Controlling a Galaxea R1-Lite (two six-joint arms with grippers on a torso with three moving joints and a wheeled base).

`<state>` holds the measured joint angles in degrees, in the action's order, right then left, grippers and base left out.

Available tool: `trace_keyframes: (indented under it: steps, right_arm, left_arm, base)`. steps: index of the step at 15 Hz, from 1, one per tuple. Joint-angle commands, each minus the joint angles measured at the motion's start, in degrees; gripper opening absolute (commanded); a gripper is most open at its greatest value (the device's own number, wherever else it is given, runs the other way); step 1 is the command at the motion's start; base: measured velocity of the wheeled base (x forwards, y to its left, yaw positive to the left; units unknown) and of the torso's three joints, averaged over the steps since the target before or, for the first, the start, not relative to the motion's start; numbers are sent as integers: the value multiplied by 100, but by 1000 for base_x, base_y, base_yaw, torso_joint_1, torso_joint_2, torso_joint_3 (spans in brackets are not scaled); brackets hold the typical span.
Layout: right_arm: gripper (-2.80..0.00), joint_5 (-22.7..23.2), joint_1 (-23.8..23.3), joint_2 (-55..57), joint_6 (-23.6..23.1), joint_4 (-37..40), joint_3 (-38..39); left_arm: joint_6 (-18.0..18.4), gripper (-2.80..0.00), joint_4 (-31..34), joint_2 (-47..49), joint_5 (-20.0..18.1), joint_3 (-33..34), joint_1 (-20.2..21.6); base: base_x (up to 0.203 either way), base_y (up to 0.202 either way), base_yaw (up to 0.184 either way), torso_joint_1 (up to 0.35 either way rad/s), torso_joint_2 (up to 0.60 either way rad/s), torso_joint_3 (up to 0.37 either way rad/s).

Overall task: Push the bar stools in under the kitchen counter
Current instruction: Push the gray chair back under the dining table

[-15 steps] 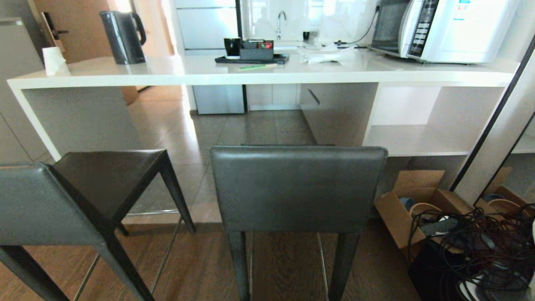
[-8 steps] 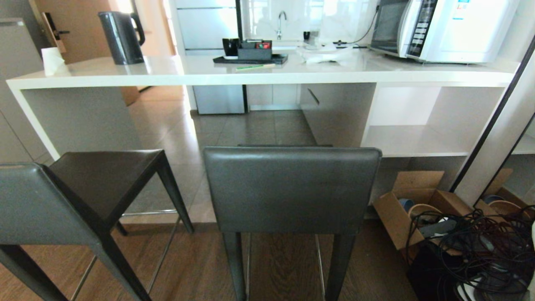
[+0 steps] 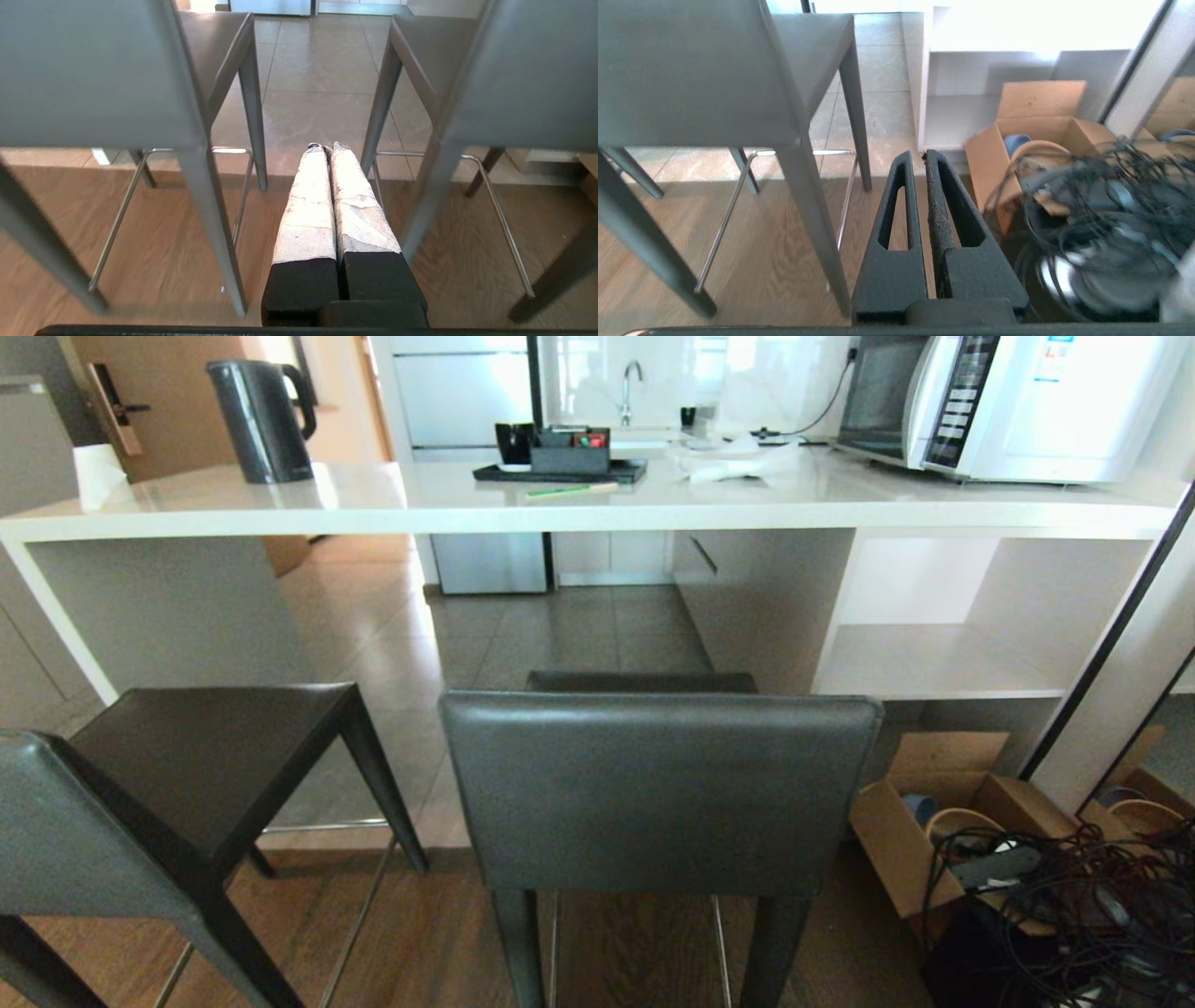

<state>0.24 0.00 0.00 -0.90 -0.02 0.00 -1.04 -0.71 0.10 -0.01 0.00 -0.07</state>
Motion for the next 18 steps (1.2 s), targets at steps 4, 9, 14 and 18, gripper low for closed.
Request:
trace_keyframes:
  steps: [4, 9, 14, 18]
  right_arm:
    - [-280, 2, 0, 9, 1, -6, 0]
    - [-280, -16, 0, 9, 90, -15, 0]
    - [-280, -16, 0, 9, 77, -15, 0]
    - [-280, 169, 0, 0, -305, -6, -18]
  left_arm:
    - [-1, -280, 0, 8, 1, 18, -1]
    - [-10, -280, 0, -1, 1, 18, 7]
    - [-1, -280, 0, 6, 1, 18, 7]
    - [69, -280, 1, -1, -53, 18, 8]
  base:
    - [181, 0, 1, 2, 1, 3]
    - [11, 0, 0, 2, -1, 0]
    - [0, 0, 0, 0, 0, 0]
    - [0, 0, 0, 0, 0, 0]
